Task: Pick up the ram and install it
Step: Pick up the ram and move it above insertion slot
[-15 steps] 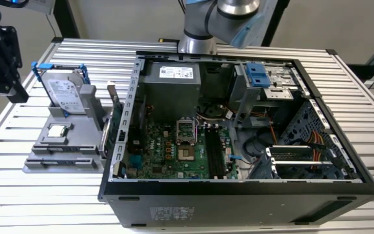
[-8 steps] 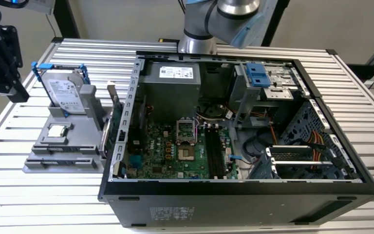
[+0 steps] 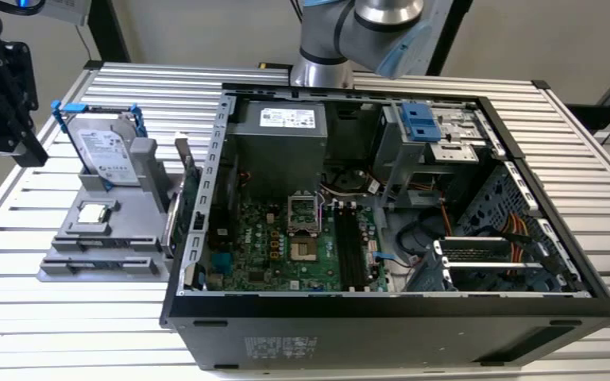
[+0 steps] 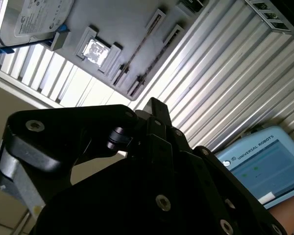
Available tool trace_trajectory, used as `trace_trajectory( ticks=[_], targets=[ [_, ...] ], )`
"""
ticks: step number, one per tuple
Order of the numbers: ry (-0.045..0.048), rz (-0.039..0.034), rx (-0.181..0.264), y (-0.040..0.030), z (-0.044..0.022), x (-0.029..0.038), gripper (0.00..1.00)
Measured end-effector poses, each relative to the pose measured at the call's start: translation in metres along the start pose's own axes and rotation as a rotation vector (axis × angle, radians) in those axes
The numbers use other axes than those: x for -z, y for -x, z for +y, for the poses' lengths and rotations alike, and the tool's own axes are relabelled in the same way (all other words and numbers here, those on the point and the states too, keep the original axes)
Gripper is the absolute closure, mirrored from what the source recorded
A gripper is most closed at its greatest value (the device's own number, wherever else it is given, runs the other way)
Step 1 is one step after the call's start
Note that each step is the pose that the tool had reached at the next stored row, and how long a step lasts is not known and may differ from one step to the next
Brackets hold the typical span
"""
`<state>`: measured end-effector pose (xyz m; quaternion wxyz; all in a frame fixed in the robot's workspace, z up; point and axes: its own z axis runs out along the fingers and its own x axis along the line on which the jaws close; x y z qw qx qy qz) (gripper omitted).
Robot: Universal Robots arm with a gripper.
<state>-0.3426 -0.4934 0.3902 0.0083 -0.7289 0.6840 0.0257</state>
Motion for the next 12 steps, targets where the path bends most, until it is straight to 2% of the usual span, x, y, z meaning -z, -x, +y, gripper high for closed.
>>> trace_trajectory(
  ticks=[9,10,12],
  targets=[
    [-0.0001,0.0000,-0.003,-0.0001,0.0000,0.0000,1.00],
    [-0.0002,-0.0001,-0.003,-0.0001,0.0000,0.0000,0.00],
    [-0.0002,-0.0001,-0.004,-0.0001,0.0000,0.0000,0.00]
  ],
)
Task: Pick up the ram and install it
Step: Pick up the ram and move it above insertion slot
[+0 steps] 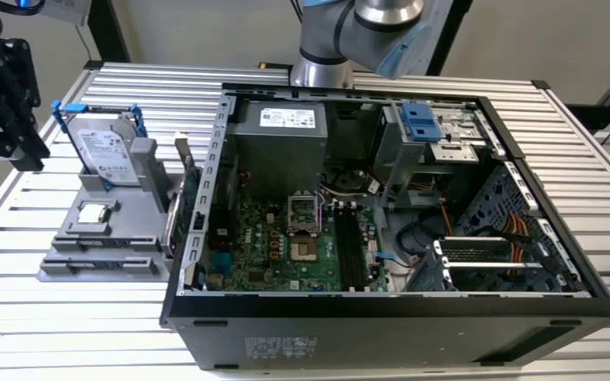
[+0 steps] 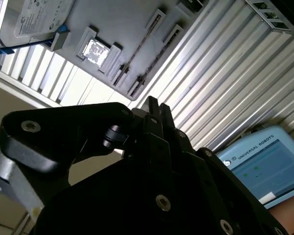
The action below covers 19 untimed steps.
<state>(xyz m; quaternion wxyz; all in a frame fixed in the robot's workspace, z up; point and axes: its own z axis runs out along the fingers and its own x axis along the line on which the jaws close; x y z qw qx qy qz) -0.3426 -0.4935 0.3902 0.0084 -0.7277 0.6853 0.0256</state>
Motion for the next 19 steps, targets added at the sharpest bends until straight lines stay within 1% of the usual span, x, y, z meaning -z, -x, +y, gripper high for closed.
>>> trace_trajectory(
  ticks=[11,16,19],
  targets=[
    [-0.0001,0.0000,-0.004,0.0000,0.0000,-0.0001,0.00],
    [-0.0019,-0.0009,-0.040,0.0002,0.0003,-0.0018,0.00],
    [-0.0023,-0.0007,-0.047,0.0010,0.0013,-0.0029,0.00]
  ],
)
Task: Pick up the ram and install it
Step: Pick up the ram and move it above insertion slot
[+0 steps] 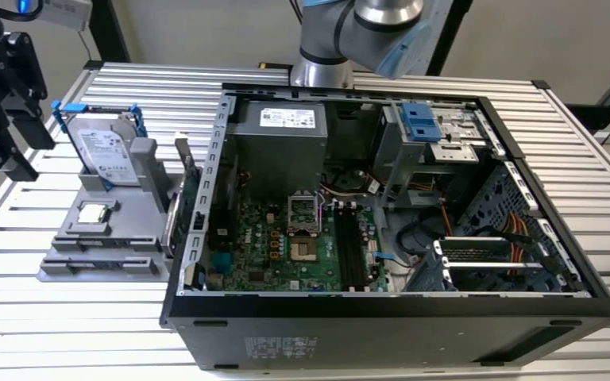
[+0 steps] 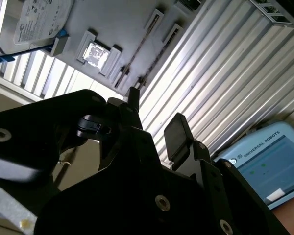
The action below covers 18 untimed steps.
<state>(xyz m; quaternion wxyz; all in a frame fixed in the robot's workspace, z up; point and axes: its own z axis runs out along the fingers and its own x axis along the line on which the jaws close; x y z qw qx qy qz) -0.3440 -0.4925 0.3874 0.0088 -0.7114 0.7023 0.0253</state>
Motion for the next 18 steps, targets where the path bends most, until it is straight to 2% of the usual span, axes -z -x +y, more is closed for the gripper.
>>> trace_trajectory(
  ticks=[5,18],
  targets=[
    [0.0000,0.0013,0.000,0.0008,0.0030,-0.0026,0.00],
    [0.0000,0.0016,-0.001,0.0009,0.0031,-0.0094,0.00]
  ],
)
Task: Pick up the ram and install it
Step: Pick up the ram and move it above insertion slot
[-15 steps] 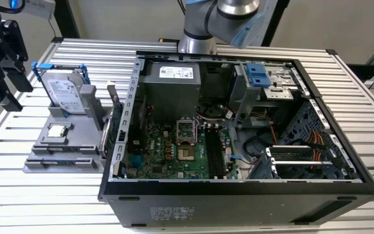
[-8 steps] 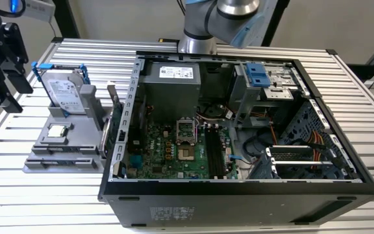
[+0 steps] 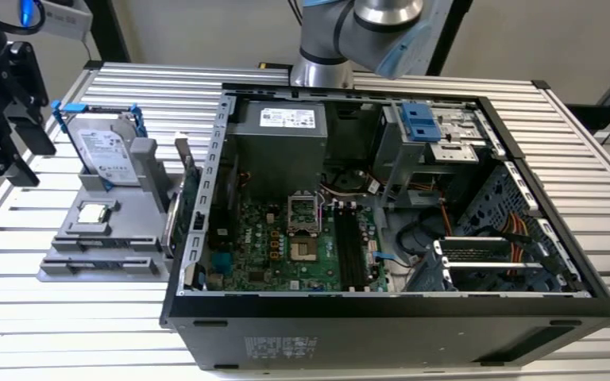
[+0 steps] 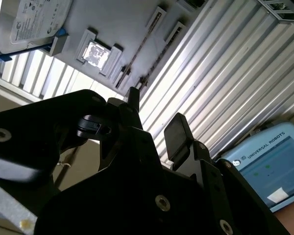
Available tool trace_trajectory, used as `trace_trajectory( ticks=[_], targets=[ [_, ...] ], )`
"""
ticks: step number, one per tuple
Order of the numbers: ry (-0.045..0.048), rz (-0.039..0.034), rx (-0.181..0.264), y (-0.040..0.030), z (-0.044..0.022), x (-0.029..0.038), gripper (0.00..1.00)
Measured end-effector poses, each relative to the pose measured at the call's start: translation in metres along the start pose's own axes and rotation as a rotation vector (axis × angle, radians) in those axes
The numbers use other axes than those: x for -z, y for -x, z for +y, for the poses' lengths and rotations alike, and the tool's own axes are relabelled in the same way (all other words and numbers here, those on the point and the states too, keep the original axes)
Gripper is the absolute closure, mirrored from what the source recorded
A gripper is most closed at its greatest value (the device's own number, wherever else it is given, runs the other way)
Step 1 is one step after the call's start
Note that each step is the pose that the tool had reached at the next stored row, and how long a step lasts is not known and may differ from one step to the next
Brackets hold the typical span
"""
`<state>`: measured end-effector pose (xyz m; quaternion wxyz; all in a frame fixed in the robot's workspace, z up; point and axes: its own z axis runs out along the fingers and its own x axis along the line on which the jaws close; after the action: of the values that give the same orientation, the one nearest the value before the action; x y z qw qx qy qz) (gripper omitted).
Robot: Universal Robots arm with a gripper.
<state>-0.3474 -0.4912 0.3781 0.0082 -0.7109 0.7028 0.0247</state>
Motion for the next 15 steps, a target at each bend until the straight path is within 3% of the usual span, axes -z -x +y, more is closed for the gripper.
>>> trace_trajectory(
  ticks=[15],
  targets=[
    [0.0000,0.0003,-0.001,0.0000,-0.0002,-0.0091,0.00]
  ],
)
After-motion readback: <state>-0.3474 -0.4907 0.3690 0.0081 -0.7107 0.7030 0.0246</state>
